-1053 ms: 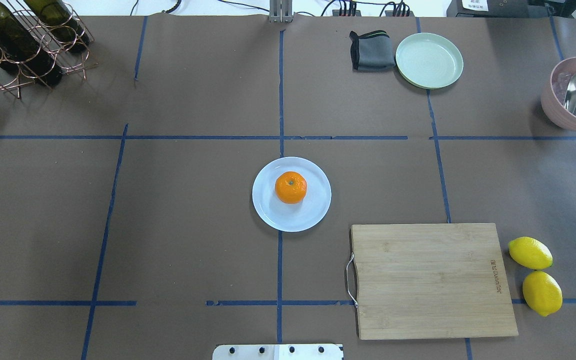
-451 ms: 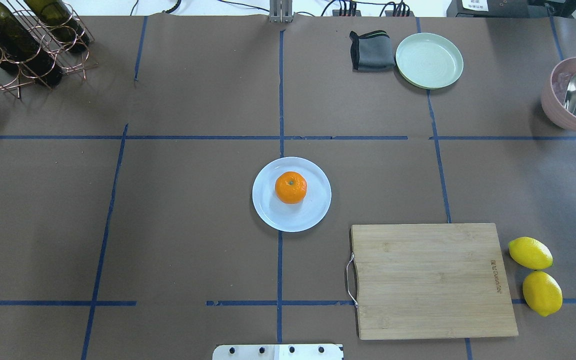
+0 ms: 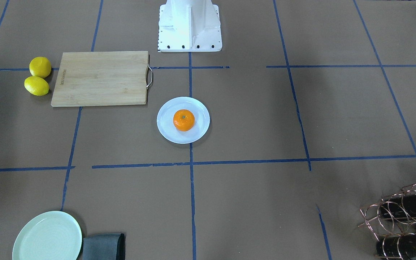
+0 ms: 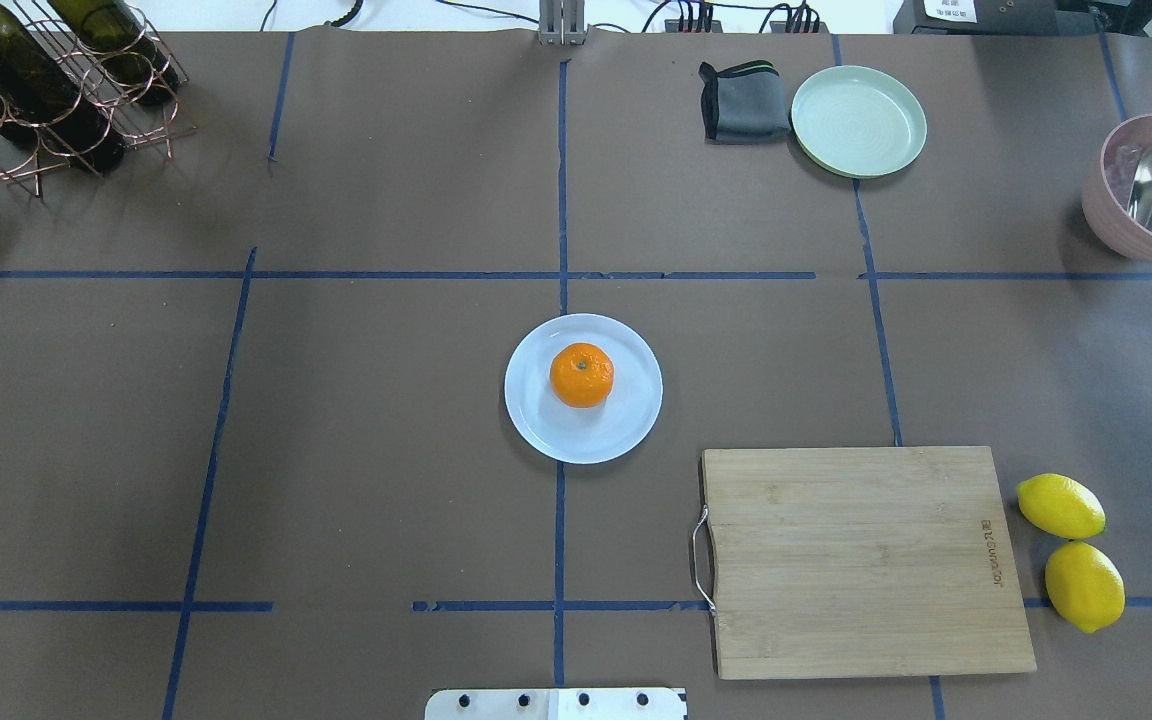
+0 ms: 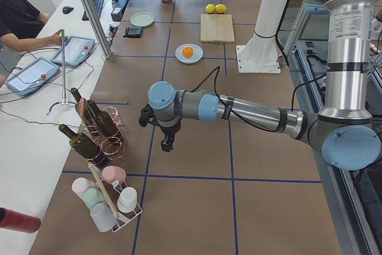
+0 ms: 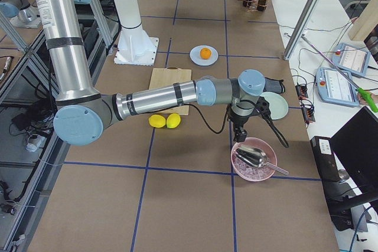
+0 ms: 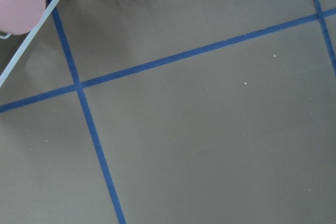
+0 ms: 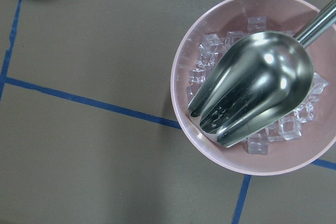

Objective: Pick orange to plate

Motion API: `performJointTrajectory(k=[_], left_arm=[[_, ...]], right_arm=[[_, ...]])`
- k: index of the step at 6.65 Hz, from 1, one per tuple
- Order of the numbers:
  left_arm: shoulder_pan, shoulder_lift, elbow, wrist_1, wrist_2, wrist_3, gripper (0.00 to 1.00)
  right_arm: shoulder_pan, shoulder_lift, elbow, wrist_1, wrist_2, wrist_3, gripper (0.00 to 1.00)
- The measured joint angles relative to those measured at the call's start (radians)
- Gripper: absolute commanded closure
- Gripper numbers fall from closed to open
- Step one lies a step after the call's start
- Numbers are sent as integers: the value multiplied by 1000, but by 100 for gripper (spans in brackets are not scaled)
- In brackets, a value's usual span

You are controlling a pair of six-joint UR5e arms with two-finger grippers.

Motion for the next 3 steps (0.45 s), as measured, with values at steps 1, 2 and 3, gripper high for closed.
performJointTrajectory(k=[1, 2, 3], left_arm=[[-17, 6, 2, 9, 1, 1, 0], [-48, 9, 10, 20, 2, 1, 0], [-84, 9, 24, 34, 2, 3, 0]], right_arm=[[-3, -1, 0, -1, 3, -1, 0], [-10, -2, 0, -2, 7, -1, 0], [-17, -2, 0, -2, 8, -1, 0]])
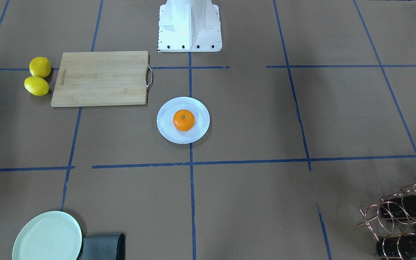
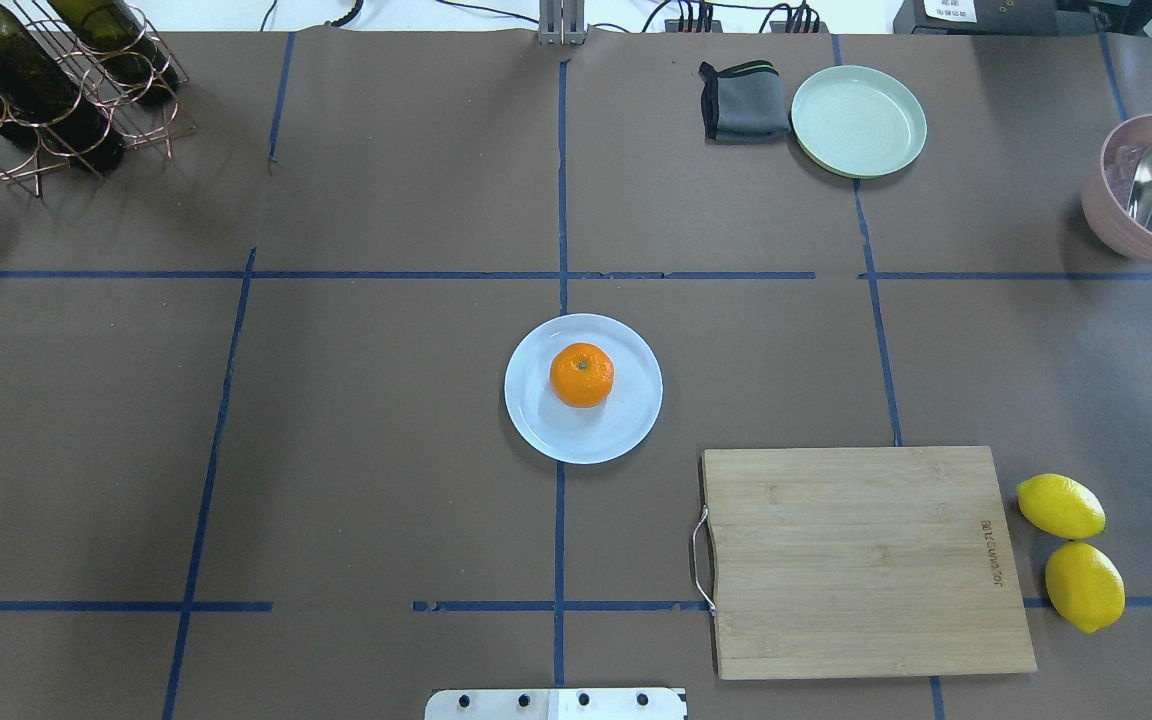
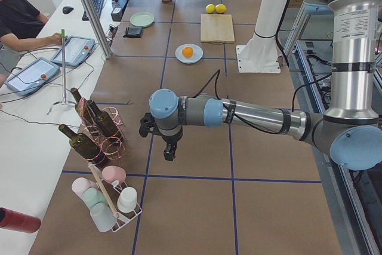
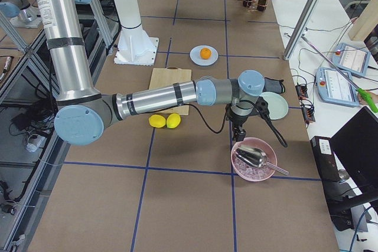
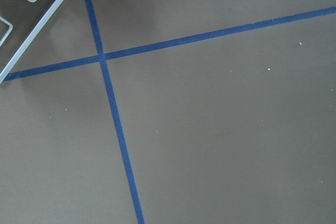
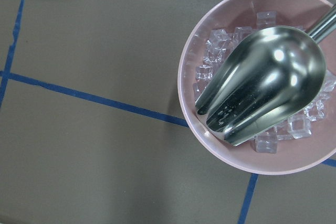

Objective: Pick orange to plate

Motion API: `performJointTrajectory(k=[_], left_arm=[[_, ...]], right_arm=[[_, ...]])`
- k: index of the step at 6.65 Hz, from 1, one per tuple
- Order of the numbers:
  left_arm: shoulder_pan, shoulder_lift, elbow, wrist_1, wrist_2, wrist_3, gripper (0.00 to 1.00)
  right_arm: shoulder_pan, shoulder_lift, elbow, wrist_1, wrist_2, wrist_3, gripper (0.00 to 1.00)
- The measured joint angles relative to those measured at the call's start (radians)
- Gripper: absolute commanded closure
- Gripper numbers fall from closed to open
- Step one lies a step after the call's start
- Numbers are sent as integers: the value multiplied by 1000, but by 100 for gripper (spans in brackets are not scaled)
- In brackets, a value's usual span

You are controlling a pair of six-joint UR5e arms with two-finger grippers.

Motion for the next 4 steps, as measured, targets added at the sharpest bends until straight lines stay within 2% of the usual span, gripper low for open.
performJointTrajectory(k=[4], left_arm=[[-64, -9, 37, 14, 0, 62, 0]], right_arm=[[-11, 2, 1, 2, 5, 4, 0]])
